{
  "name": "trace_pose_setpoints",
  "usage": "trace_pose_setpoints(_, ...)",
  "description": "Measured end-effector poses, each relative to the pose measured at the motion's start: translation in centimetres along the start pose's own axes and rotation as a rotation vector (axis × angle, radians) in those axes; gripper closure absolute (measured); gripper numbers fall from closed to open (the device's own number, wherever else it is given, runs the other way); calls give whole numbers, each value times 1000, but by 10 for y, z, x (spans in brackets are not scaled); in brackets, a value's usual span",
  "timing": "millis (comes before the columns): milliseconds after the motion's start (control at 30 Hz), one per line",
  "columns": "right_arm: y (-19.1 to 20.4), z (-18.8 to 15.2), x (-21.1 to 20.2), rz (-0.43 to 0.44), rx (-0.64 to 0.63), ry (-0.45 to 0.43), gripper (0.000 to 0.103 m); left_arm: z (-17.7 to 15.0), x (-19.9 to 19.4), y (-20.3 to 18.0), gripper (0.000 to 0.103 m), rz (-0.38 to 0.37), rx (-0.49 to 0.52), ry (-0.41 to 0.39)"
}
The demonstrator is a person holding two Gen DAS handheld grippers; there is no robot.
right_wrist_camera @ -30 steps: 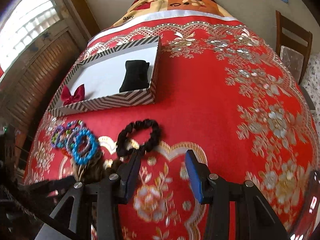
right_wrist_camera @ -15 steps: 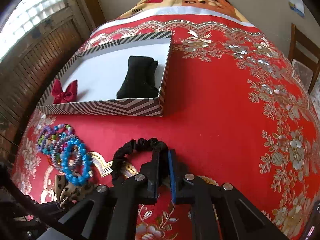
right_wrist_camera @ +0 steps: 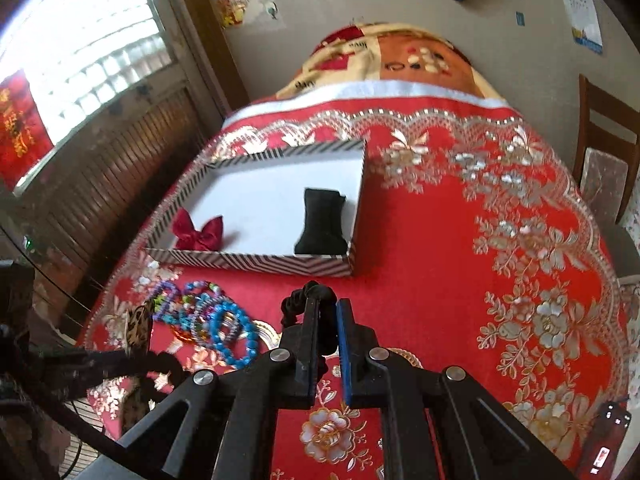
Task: Organize jewelry
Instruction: 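Grasp the leopard-print bow hair tie with the left gripper while the right gripper grasps the black scrunchie, then carry the leopard-print bow and black scrunchie over the white box with both grippers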
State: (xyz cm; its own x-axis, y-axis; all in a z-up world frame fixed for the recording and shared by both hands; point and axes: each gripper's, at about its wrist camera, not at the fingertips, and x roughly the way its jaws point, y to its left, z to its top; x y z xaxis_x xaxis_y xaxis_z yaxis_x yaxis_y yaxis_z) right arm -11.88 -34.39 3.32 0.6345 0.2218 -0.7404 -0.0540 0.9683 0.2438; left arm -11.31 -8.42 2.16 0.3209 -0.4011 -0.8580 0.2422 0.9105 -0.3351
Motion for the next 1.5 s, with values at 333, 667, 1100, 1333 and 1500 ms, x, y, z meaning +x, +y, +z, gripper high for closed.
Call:
trace_pose_setpoints(333, 11, 15, -12, 17, -14, -21, 95, 24, -9, 5, 92, 12, 6, -34)
trace_pose_setpoints(667, 14, 4, -6, 36, -11, 21, 95, -7, 47, 9, 58, 40, 7, 126)
trace_pose_setpoints(1100, 21, 0, -12, 53, -26, 17, 95, -11, 63, 4, 90, 60, 75, 118)
trace_pose_setpoints(1333, 24, 6, -20, 71, -28, -13, 95, 7, 20, 0, 90, 12, 61, 39)
trace_pose_setpoints(1500, 29, 16, -24, 83, -41, -36, 95, 29, -3, -7, 90, 24, 80, -29)
